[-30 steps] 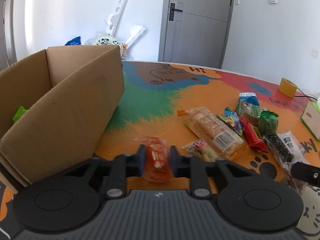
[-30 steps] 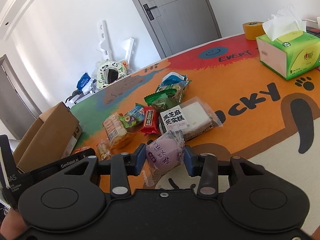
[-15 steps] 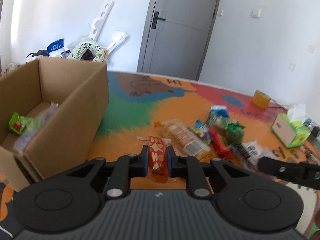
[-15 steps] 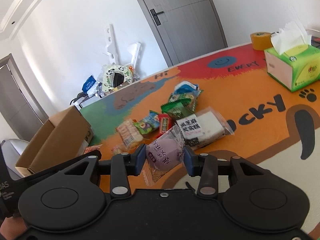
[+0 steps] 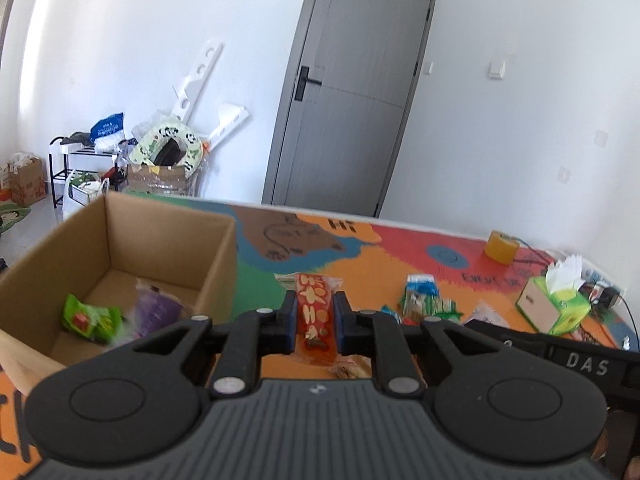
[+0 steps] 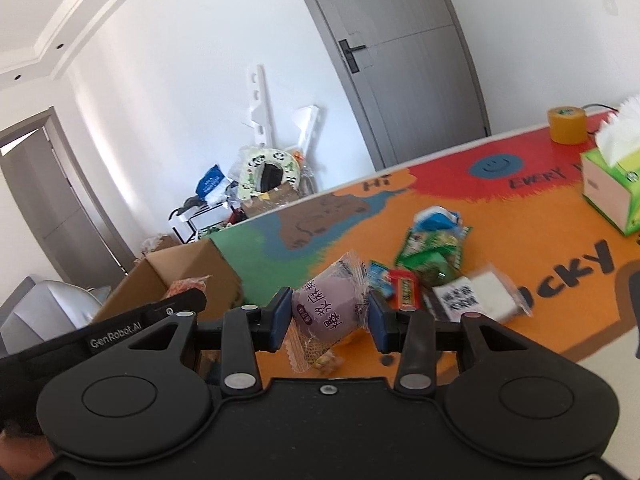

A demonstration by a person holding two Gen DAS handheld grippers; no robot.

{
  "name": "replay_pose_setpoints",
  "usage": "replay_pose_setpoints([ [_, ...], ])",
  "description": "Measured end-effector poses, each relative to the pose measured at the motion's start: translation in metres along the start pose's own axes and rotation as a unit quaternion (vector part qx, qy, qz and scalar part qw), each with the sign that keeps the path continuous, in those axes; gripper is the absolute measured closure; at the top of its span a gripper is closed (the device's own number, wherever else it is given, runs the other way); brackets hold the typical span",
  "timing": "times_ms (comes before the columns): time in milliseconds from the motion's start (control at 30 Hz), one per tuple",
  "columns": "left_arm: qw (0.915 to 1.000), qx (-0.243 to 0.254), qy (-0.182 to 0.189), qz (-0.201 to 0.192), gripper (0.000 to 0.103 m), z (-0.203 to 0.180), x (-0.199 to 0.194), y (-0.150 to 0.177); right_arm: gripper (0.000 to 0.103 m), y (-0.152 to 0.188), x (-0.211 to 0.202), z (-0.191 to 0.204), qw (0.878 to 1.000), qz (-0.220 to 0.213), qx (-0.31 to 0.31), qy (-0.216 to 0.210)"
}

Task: Organize snacks
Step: 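Lower stick snack into box with left gripper while right gripper carries pastry bag there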

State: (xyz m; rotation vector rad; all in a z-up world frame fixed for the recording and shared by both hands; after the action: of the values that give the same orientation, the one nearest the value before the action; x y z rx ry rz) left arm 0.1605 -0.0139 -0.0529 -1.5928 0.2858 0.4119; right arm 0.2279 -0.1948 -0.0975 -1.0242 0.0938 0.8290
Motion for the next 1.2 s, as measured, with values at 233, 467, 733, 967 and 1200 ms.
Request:
replay_pose_setpoints([
  [233,0.9998,-0.011,-0.006,-0.017,0.086,0.023,-0.016,-0.018,0.062,-0.01,0.003,0.033,1.0,-0.005,-0.019,-0.022],
  [467,0.9993,-0.027,-0.018,-0.02,0.086,0.054,-0.024,-0.023,0.062,-0.01,0.016,0.065,0.998,0.0,-0.04,-0.044],
  [733,0.998,-0.045,-0.042,-0.013,0.086,0.091,-0.025,-0.018,0.062,0.0,0.039,0.094,0.997,0.017,-0.052,-0.058],
  [967,0.9965,-0.063,-0.054,0.005,0.086,0.118,-0.02,-0.009,0.062,0.007,0.051,0.118,0.995,0.029,-0.068,-0.069],
  [1200,0.9949,-0.071,-0.064,0.032,0.081,0.138,-0.016,0.003,0.062,0.019,0.067,0.142,0.993,0.049,-0.08,-0.079],
])
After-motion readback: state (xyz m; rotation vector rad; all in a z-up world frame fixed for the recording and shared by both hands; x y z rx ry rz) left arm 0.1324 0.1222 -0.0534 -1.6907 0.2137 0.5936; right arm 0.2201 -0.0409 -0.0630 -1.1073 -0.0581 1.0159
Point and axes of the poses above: each gripper's, at about its wrist camera, not at the fingertips, and x roughly the way its jaws point, z to its left, y to its underside, the point moved 4 cm from there along x, roughly the way its jaws point, and after that the axes turned 11 degrees about x, right-handed, at the moved point
